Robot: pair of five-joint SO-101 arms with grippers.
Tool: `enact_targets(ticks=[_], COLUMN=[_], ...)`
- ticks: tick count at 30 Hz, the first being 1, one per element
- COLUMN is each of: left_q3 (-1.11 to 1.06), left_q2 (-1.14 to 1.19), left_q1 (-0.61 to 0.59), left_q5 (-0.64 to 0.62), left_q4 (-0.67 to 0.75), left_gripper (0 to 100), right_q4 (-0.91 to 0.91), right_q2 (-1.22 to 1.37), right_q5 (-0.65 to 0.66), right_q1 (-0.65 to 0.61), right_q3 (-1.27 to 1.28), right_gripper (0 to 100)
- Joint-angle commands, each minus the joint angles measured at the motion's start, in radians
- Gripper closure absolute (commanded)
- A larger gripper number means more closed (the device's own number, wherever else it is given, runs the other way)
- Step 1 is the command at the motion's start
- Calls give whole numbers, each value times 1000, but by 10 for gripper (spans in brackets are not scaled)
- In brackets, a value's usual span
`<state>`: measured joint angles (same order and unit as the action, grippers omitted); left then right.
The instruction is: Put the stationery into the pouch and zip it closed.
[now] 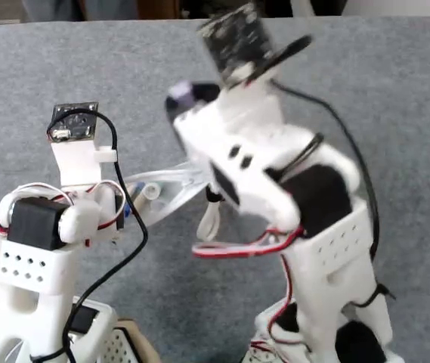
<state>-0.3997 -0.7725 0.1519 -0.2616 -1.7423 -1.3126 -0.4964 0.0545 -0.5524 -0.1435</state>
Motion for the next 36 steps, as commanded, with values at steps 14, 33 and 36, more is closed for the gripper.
enact_targets(ticks=[14,33,36], left_q3=[2,-2,-2], left_q2=[6,6,6], left_q1=[15,16,16], left_q5=[3,43,43], left_q4=[-14,-14,-14], left_gripper=[972,972,972], right_q4=[155,-35,-35], right_q2=[-188,-214,-214], right_q5=[-204,-322,-327], right_q1=[-195,-232,-232], right_q3=[260,85,97], right_gripper=[986,986,986])
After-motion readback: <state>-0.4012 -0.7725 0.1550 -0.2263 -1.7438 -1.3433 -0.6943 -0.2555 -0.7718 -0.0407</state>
